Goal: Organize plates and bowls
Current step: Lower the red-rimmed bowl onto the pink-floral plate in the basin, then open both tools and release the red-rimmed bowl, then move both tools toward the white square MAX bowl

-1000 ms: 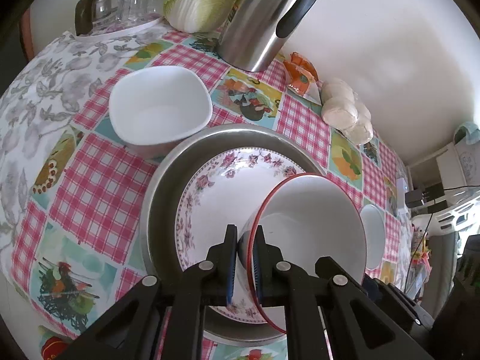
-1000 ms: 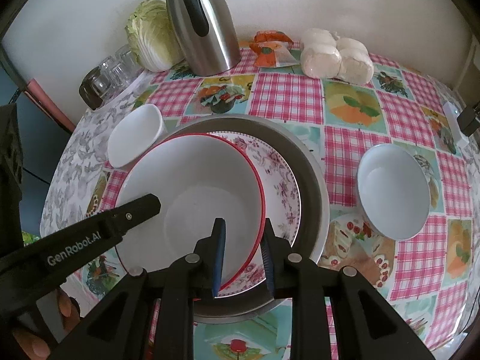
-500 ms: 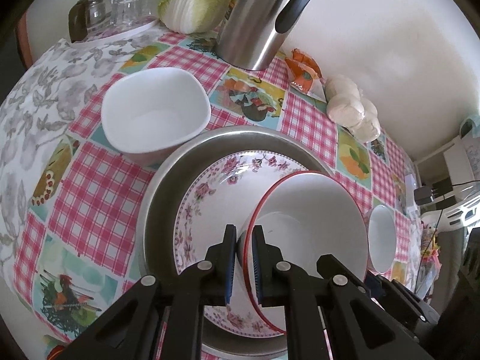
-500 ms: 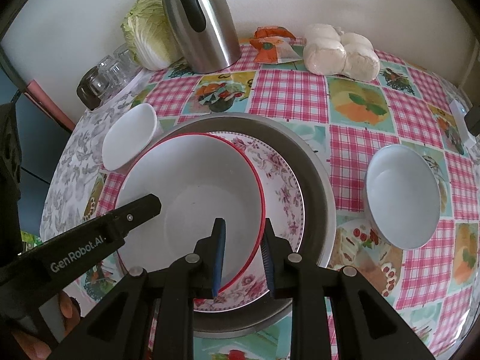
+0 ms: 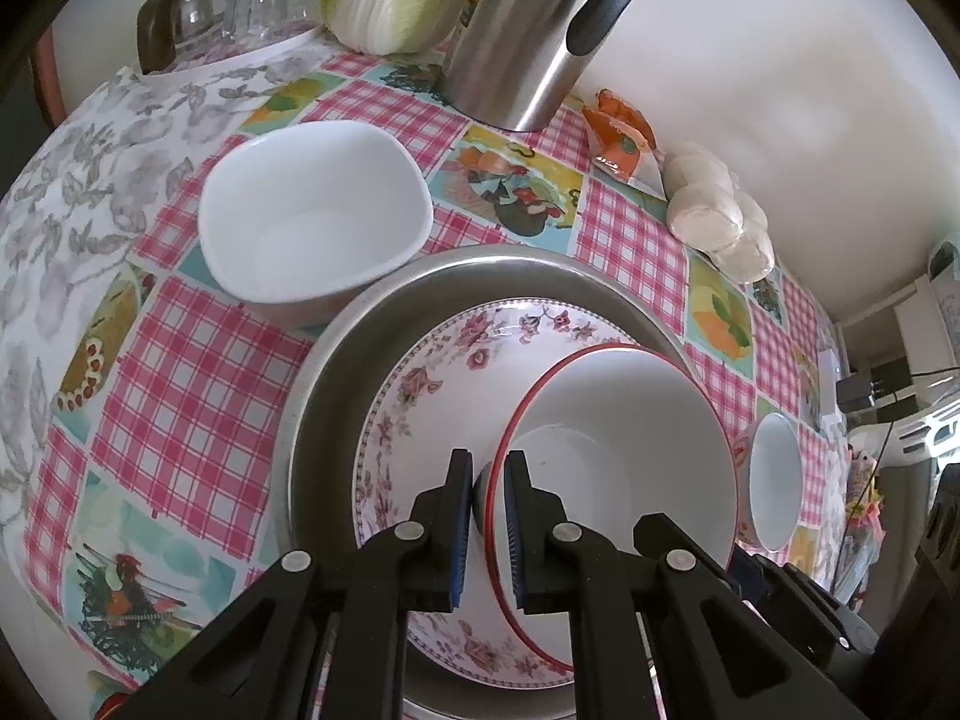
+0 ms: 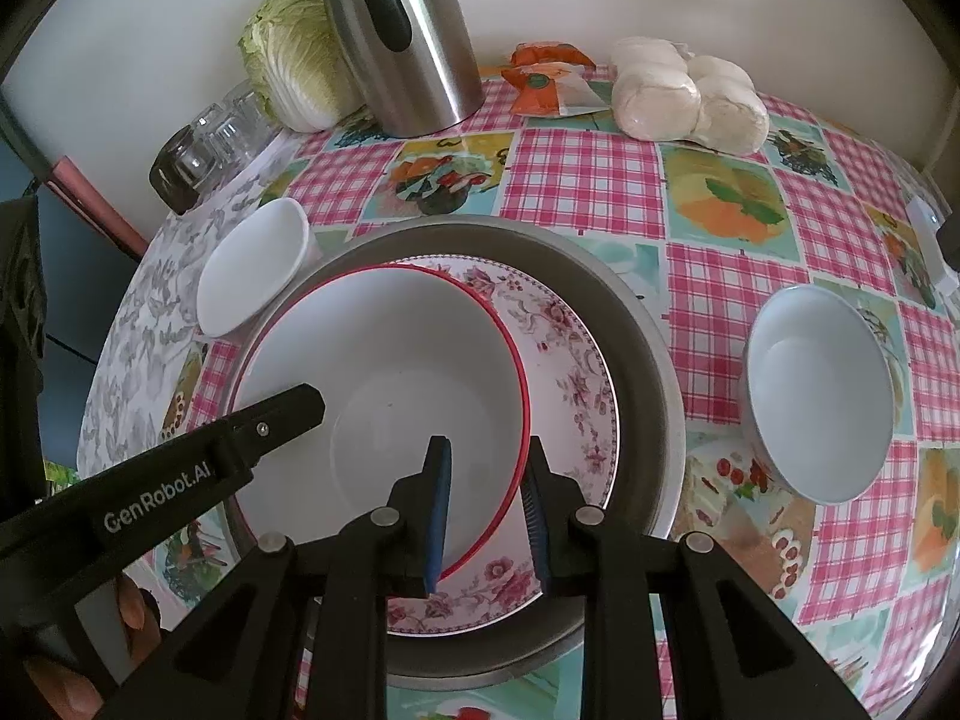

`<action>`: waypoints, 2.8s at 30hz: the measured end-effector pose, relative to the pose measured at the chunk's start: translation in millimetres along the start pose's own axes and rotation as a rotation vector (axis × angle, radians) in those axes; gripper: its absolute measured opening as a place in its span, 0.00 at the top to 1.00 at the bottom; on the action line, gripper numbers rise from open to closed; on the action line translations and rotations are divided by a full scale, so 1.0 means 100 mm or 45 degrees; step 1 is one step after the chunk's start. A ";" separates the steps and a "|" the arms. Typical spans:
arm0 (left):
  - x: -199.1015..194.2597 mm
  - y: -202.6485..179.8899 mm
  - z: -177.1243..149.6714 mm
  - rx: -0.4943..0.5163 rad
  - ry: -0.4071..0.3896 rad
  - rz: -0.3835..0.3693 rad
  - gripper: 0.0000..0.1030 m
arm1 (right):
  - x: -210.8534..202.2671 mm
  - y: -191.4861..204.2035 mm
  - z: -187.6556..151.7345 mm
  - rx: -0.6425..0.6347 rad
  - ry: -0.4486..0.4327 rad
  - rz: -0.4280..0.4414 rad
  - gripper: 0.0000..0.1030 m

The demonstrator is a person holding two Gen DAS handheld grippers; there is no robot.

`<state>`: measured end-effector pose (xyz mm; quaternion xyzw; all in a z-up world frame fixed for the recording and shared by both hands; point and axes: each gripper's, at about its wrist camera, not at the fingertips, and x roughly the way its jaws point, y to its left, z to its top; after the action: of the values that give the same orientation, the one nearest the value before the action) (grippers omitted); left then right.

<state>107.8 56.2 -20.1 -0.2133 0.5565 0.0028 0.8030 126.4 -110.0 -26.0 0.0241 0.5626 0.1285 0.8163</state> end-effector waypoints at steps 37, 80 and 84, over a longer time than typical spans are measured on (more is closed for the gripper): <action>-0.10 0.04 0.04 -0.019 -0.011 -0.047 0.83 | -0.04 0.00 0.02 -0.023 -0.018 -0.033 0.75; -0.44 0.35 0.11 -0.020 -0.182 0.170 0.00 | -0.28 0.01 0.02 -0.048 -0.189 -0.083 0.00; -0.44 0.41 0.13 -0.034 -0.189 0.166 0.00 | -0.29 0.03 0.01 -0.046 -0.200 -0.085 0.00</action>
<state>93.0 108.0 9.7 -0.1865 0.5080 0.0781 0.8373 117.3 -113.3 1.1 0.0005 0.4951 0.1091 0.8620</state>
